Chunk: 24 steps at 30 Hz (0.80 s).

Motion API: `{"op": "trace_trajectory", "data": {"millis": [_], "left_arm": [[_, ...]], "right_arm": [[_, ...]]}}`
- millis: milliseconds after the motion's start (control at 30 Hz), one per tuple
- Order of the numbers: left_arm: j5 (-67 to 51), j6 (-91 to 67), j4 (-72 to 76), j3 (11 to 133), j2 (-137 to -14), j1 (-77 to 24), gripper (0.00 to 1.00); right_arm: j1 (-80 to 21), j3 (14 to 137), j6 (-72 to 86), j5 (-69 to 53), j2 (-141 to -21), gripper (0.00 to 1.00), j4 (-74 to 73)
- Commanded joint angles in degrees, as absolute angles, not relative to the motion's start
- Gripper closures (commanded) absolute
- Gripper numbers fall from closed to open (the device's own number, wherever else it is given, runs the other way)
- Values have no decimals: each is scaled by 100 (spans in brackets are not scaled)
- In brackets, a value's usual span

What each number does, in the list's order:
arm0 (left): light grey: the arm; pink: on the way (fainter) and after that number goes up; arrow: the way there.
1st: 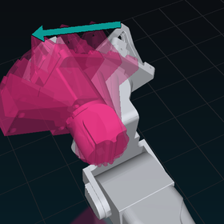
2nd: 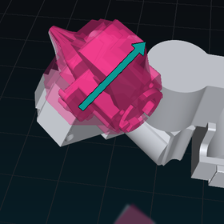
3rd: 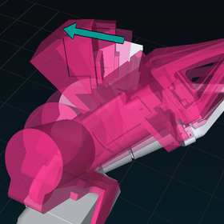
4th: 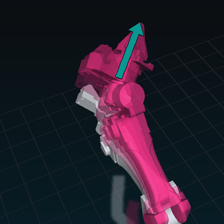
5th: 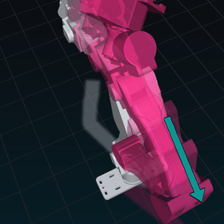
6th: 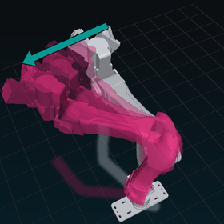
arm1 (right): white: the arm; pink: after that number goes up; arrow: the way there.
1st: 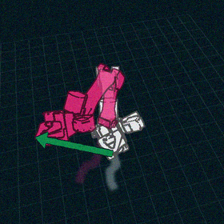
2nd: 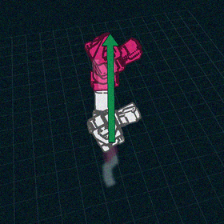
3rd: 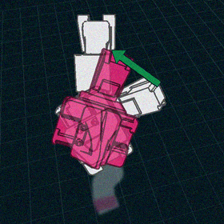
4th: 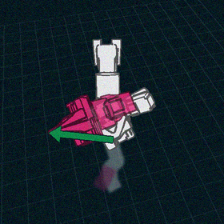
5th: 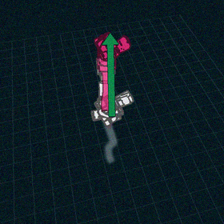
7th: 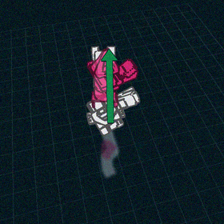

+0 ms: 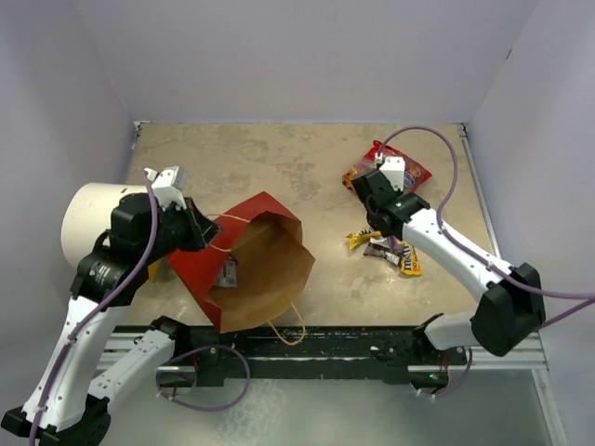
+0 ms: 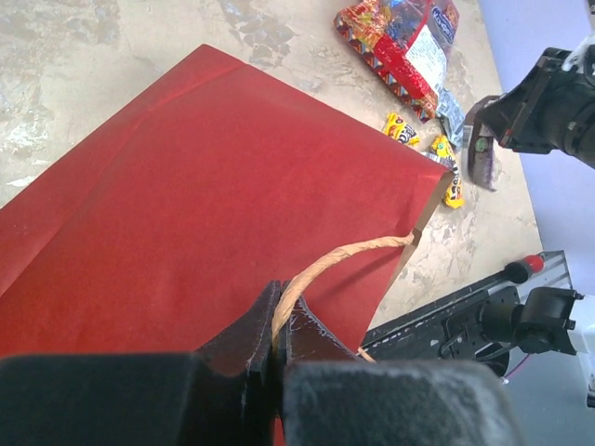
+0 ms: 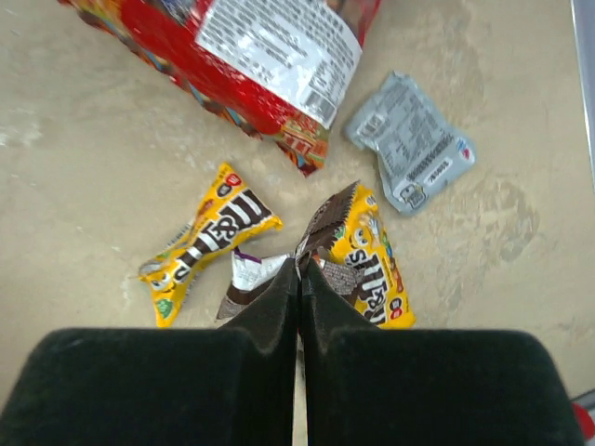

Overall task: Take the snacks out of the paper bag
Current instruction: Place the snack at the center of the board.

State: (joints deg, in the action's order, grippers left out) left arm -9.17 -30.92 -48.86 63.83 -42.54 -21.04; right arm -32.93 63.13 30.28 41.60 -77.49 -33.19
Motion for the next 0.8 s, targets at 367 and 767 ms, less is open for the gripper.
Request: {"op": "trace_trajectory", "data": {"millis": [367,767], "left_arm": [[-2953,-3005,-2906,6358,-4861,-2113,100],[-4093,-3160,-2740,6105,-5128,-2112,100]], "right_arm": [[-2382,6550,3452,3357,-8681,99,-3273],[-2373,6642,3360,2832,-8721,73,-2927]]}}
